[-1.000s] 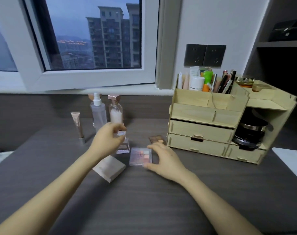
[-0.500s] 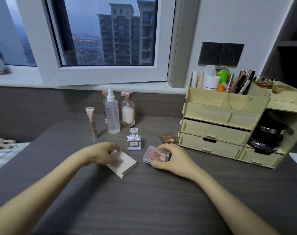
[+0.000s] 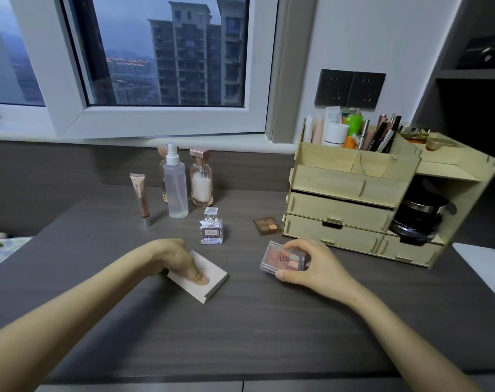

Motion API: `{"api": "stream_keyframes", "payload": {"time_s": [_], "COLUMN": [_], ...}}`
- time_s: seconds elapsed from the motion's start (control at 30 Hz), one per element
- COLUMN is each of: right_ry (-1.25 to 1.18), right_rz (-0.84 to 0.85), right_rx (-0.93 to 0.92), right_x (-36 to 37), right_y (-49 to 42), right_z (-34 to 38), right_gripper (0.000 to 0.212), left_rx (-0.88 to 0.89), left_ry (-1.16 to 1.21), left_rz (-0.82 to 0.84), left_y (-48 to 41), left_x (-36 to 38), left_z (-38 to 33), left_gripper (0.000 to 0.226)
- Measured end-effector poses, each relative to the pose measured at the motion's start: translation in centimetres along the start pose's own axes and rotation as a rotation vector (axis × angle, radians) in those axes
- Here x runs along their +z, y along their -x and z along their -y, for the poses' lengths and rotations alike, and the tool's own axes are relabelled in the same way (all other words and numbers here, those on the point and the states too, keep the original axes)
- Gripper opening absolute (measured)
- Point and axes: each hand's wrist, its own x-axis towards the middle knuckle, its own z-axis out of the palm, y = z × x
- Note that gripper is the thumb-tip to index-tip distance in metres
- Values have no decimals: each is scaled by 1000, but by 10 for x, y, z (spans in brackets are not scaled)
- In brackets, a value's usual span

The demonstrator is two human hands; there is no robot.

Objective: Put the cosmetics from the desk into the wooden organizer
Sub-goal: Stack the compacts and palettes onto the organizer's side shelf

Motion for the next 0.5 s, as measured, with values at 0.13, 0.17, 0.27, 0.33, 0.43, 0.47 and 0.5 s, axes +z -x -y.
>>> {"api": "stream_keyframes", "payload": {"time_s": [0.13,0.17,0.27,0.33,0.43,0.47,0.5], "right_ry": [92,111,160,181,204,214,216], "right_rz": [10,16,20,12,26,51,76], "right_rx": [37,45,57,59,64,68,73], "right_x": [-13,-15,-21,-24,-29,-32,-37], "right_y": [15,18,28,33,40,41,41], "right_z": [-19,-24,-35,-41,-48,-49,-49], "right_gripper": [58,59,60,59,61,64,68], "left_rx": [98,152,260,301,385,417,446], "left_ry": [195,231,328,450,655,720,778], "left_rz": [-98,-107,-81,-40,70,96,114], "left_y": [6,9,18,20,23,25,27], "left_x": [2,3,8,13,24,27,31], "left_z": [-16,-24,-53,-76,-111,-123,-135], "left_gripper": [44,35,27,21,17,13,15]}}
